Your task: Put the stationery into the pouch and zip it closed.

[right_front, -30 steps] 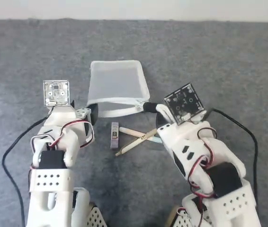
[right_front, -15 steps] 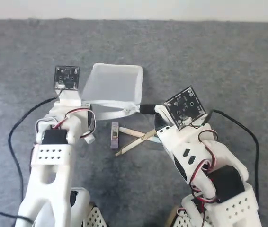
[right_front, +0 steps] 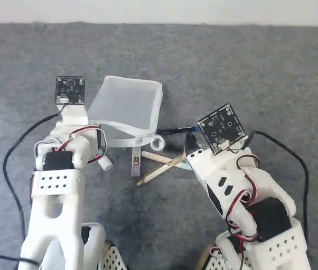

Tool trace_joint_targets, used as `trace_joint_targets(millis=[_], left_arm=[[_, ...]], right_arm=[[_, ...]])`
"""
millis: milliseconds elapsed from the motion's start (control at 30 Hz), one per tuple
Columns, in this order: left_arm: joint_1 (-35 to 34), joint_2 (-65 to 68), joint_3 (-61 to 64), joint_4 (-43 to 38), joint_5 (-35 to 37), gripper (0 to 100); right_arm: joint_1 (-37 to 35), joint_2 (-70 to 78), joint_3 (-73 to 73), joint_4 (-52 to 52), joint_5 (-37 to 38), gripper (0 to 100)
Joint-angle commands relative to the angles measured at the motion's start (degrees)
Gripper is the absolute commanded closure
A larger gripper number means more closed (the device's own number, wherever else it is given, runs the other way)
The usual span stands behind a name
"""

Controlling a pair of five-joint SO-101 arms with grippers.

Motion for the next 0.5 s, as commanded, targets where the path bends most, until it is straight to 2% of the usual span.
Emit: trace_joint_targets(millis=[0, 167, 467], left_arm=[[-2.0, -1.5, -3.8, 2.2, 1.8, 99], [-3.9, -1.5, -4.2, 2.2, 2.0, 99], [-6.9, -1.5, -5.3, 3.4, 4.6, 99]], right_arm=[[-0.4, -0.7, -0.9, 0.1, 0.6, 79.3], [-0.3, 3.0, -1.0, 0.0, 0.6, 79.3], [3.9, 20.4, -7.1, -0.2, 0.0, 79.3]])
